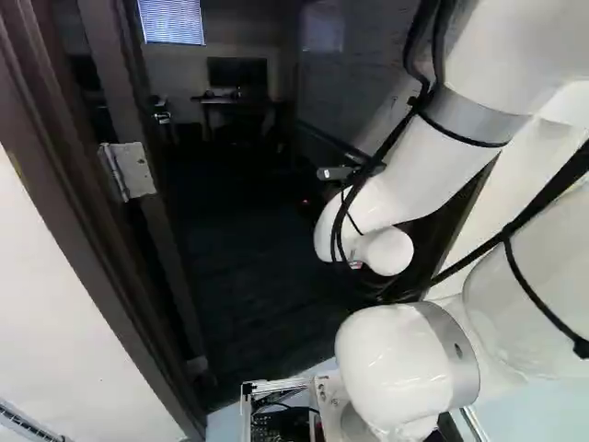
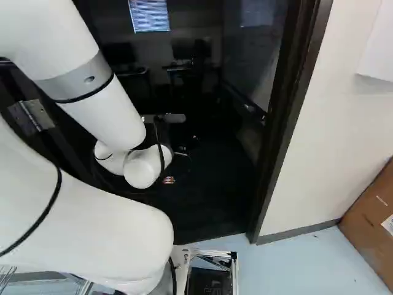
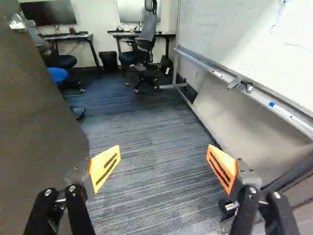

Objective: Open the door and move inside

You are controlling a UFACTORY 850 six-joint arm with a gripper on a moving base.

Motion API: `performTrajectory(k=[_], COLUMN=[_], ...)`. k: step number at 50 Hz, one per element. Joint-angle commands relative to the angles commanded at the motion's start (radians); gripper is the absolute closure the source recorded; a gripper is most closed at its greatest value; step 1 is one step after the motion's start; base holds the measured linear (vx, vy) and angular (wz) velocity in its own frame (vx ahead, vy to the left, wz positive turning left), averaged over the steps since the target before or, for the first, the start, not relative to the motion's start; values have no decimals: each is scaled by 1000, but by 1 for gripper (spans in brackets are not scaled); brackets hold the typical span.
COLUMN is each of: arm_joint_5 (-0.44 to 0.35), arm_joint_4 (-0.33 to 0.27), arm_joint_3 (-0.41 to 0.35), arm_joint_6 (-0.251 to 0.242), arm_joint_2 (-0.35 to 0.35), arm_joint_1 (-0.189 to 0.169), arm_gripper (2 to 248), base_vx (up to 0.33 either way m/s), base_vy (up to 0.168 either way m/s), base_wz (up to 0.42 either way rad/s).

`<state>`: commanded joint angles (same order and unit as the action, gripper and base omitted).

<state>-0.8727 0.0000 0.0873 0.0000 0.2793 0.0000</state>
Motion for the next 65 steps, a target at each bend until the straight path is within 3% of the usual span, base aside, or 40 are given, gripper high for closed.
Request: performTrajectory(k=[65], arm_joint_5=[0], arm_joint_4=[0], arm_joint_3=[0], arm_joint_6=[0], arm_joint_2=[0], arm_joint_1=[0], arm_gripper=[3], base_vx=[107], base_vy=[-5], base_wz=[-2])
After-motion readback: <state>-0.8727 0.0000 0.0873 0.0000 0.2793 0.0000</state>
